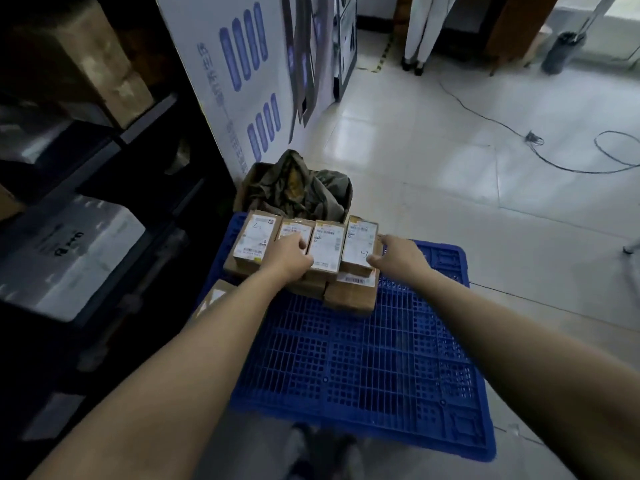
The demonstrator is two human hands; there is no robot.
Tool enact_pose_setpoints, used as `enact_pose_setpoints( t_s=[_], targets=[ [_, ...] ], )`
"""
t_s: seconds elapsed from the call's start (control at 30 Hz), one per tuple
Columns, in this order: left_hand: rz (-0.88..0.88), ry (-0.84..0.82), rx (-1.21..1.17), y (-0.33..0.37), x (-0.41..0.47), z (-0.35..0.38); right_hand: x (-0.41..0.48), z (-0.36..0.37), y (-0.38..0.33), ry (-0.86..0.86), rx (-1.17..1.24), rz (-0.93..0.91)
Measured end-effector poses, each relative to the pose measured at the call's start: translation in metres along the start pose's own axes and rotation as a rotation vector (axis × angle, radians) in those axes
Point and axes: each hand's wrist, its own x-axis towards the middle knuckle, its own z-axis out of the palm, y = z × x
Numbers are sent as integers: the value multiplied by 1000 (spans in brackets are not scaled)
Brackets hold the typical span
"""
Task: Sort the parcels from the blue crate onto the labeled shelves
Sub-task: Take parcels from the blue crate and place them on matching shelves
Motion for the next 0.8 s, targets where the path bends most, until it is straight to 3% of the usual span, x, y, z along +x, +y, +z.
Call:
enact_pose_setpoints(
  t_s=[0.27, 0.43, 0.57, 0.8],
  targets=[
    [-120, -20, -188, -33, 95, 52, 88, 61, 39, -51, 379, 161],
    [-77, -45, 7, -25, 124, 83, 130, 85, 56, -124, 674, 386],
    [-77, 12, 151, -18, 137, 100, 151, 96, 61, -175, 899, 456],
    [-92, 66, 201, -7, 150, 115, 166, 108, 69, -263, 1057, 568]
  ],
)
